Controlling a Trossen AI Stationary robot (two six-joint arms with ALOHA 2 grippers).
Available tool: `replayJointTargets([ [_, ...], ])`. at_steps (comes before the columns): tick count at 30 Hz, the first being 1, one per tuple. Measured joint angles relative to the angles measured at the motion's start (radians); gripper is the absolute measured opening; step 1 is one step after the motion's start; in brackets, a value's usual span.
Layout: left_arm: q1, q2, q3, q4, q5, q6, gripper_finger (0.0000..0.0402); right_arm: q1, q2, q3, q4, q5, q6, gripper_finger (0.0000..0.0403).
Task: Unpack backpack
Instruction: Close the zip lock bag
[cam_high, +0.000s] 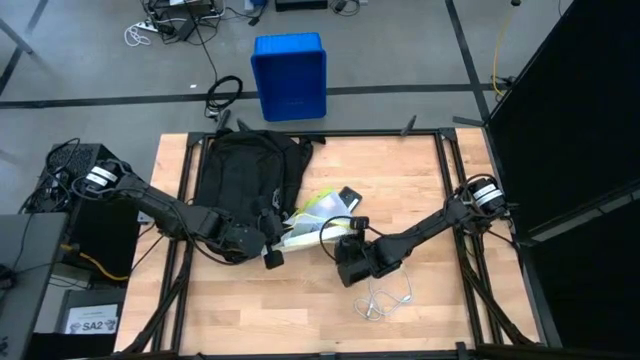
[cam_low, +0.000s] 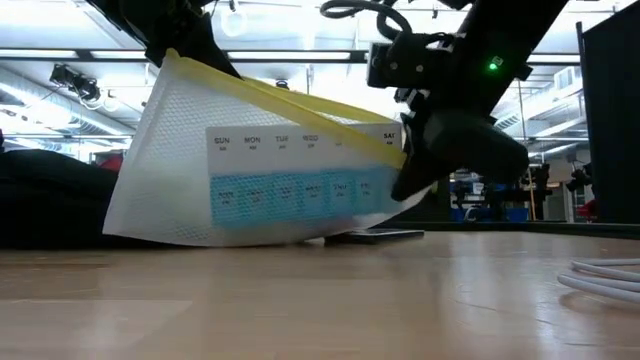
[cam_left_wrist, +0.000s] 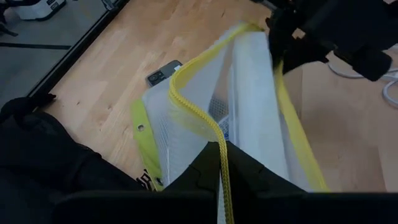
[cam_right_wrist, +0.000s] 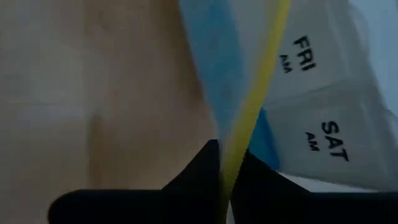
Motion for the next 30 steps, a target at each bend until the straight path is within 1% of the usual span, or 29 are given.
replayJointTargets([
  [3,0.000,0.000,0.000,0.000,0.000,0.000,0.0000,0.024,0.000,0.030,-0.078,0.113,0.035,0.0001],
  [7,0.000,0.000,0.000,0.000,0.000,0.000,0.0000,0.069,0.000,0.103,-0.204,0.212,0.092,0.0000],
  [12,0.000,0.000,0.000,0.026,0.000,0.000,0.0000,0.113,0.000,0.199,-0.293,0.281,0.107,0.0000],
  [19,0.000,0.000,0.026,0.045,-0.001,0.034,0.0000,0.124,0.000,0.266,-0.299,0.351,0.051,0.0000],
  [23,0.000,0.000,0.039,0.047,-0.001,0.053,0.0000,0.120,0.000,0.290,-0.301,0.355,0.045,0.0000],
  [25,0.000,0.000,0.039,0.045,-0.001,0.054,0.0000,0.120,0.000,0.298,-0.301,0.333,0.075,0.0000],
  [28,0.000,0.000,0.039,0.038,-0.001,0.052,0.0000,0.120,0.000,0.307,-0.336,0.209,0.125,0.0000],
  [30,0.000,0.000,0.036,0.040,-0.001,0.049,0.0000,0.124,0.000,0.313,-0.399,0.154,0.219,0.0000],
])
